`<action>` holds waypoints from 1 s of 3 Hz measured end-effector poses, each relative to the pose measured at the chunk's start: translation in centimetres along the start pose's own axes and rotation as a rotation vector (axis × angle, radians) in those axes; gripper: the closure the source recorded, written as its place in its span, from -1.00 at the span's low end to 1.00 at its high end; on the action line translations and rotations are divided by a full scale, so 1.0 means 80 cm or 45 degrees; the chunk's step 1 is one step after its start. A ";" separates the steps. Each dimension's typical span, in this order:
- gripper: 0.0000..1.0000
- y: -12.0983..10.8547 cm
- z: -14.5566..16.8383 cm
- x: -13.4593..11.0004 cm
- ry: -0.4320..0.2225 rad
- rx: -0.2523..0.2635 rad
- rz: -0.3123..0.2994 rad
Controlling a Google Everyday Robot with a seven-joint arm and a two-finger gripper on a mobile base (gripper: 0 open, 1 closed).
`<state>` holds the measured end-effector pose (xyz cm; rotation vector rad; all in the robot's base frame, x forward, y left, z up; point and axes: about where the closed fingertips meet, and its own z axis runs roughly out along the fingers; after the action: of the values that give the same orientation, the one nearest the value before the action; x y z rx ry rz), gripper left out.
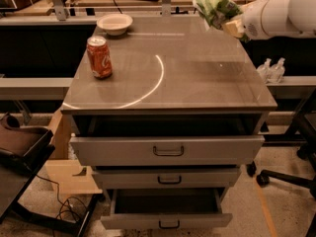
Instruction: Move green jalapeno chip bag near coke can
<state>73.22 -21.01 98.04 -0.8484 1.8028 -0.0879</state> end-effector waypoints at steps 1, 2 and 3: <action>1.00 0.052 -0.049 -0.015 -0.010 -0.001 -0.108; 1.00 0.121 -0.073 -0.017 -0.019 -0.080 -0.201; 1.00 0.189 -0.070 -0.026 -0.058 -0.234 -0.295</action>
Offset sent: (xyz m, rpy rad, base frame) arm -0.1561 0.1174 -0.0298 -0.2017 -0.0334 0.2809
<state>61.19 -10.44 95.29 -1.1800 1.6822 -0.0522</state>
